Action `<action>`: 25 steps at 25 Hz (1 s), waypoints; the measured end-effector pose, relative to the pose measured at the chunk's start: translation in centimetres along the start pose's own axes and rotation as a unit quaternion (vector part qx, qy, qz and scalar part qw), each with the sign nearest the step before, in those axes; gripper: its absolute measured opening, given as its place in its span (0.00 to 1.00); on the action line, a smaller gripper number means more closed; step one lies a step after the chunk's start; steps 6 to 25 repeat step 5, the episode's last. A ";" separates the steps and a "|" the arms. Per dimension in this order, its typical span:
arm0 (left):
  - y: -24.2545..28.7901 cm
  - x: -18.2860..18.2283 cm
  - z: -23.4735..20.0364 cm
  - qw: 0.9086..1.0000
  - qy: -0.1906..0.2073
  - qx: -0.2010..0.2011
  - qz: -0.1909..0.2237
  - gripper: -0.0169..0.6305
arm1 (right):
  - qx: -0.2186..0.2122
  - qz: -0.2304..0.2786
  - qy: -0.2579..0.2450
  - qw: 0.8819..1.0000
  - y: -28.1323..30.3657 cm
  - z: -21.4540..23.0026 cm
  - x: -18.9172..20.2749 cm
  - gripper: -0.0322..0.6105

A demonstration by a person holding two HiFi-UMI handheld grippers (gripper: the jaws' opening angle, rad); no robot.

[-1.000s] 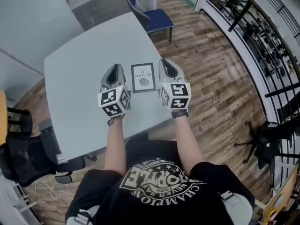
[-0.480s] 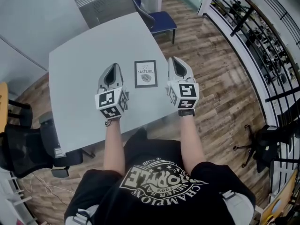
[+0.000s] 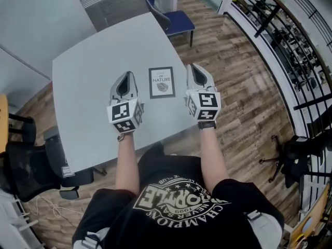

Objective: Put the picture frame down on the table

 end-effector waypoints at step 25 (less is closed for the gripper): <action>3.0 0.8 -1.2 1.000 -0.013 -0.011 -0.012 0.03 | 0.000 -0.023 0.006 1.000 2.8 0.5 1.8 0.05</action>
Point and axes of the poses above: the fingertips, and each gripper's own axes: y forward along the fingers, z to its right, x out of its underside, the point moved 5 cm from there along -y, backward along the fingers, and after that the axes turned 9 degrees about -y, right-handed, at the moved point
